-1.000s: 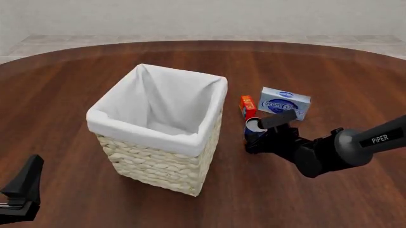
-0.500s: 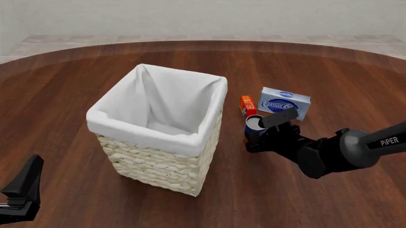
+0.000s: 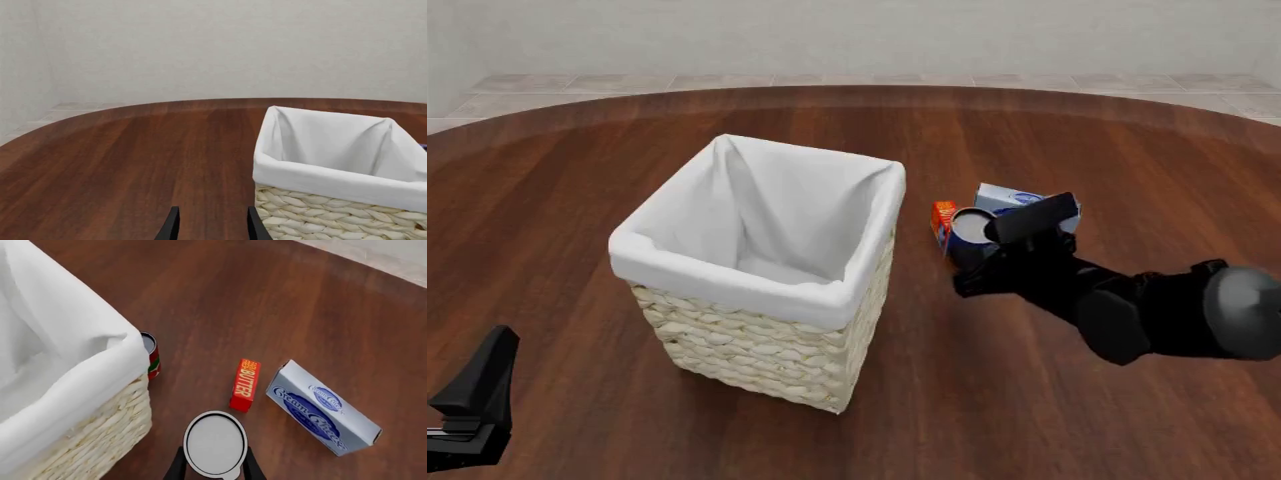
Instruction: Pick up the alphabet soup and put it in the basket.
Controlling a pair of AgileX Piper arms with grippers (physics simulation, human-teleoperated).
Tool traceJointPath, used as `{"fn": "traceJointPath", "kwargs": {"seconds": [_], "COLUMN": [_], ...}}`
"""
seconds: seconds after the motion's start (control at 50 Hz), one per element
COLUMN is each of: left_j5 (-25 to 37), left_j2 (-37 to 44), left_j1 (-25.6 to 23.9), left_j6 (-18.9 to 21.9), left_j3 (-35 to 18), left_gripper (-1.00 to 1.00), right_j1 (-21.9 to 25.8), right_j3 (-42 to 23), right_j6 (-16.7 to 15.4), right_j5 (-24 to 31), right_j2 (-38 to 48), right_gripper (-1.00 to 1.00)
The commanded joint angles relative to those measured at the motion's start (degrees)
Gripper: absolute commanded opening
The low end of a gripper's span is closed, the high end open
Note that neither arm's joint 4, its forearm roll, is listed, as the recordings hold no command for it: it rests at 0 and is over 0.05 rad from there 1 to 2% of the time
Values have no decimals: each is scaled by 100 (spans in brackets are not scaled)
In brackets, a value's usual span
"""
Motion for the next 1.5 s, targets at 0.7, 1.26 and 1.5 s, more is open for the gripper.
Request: {"fn": "traceJointPath", "kwargs": {"seconds": [0.7, 1.26, 1.5], "left_j5": [0, 0, 0], "left_j2": [0, 0, 0], "left_j1": [0, 0, 0], "left_j6": [0, 0, 0], "left_j3": [0, 0, 0], "left_gripper": [100, 100, 100], "right_j1": [163, 1171, 1594], "right_j3": [-1156, -2138, -2400], "right_j6": [-402, -383, -373], "right_j5": [1215, 1331, 1363], "right_j2": [-1430, -902, -608], "right_gripper": [-100, -100, -100]}}
